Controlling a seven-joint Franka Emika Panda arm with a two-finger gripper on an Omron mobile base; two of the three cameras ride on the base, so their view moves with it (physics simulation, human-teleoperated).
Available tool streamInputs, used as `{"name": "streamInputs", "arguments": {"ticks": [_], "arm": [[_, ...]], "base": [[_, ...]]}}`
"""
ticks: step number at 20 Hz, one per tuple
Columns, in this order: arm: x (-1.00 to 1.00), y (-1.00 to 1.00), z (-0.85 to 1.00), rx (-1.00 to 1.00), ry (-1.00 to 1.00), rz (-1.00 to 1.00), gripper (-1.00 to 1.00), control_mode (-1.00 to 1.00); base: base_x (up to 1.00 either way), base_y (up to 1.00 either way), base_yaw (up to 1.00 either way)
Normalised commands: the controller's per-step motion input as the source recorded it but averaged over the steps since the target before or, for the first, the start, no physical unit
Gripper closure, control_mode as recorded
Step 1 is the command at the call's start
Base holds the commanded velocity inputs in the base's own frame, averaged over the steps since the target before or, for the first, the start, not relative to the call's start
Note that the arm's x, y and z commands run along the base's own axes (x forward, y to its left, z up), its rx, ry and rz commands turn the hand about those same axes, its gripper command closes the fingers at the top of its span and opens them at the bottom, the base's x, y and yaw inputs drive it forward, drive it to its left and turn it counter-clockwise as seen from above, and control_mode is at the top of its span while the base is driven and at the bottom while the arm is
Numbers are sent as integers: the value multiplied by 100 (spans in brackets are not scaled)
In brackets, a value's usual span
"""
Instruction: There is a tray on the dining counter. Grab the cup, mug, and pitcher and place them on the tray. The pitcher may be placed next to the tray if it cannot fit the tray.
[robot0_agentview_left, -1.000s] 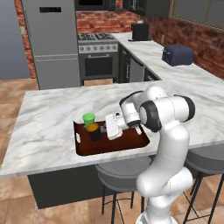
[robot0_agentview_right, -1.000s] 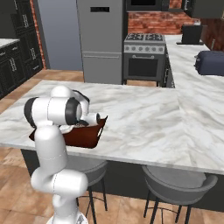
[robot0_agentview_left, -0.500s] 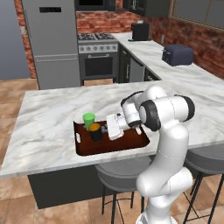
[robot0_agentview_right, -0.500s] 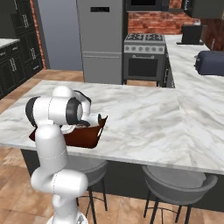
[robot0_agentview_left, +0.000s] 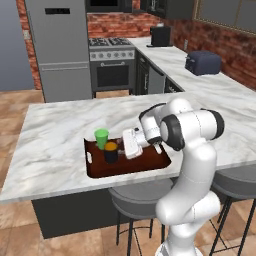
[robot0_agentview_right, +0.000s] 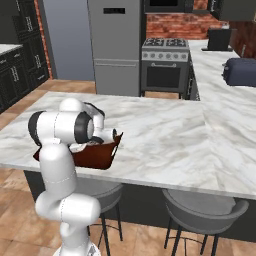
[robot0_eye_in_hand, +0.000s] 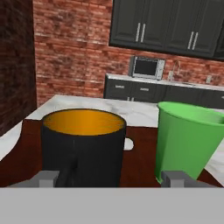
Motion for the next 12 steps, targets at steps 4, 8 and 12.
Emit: {"name": "streamInputs", "arguments": {"ticks": [4,8,12], "arm": [[0,-5,21,-11,0,0,-100,-100],[0,-1,22,-13,0,0,-100,-100],[-9,-8,20,-14,0,0,-100,-100]], "base": [[0,0,0],[0,0,0],[0,0,0]]}}
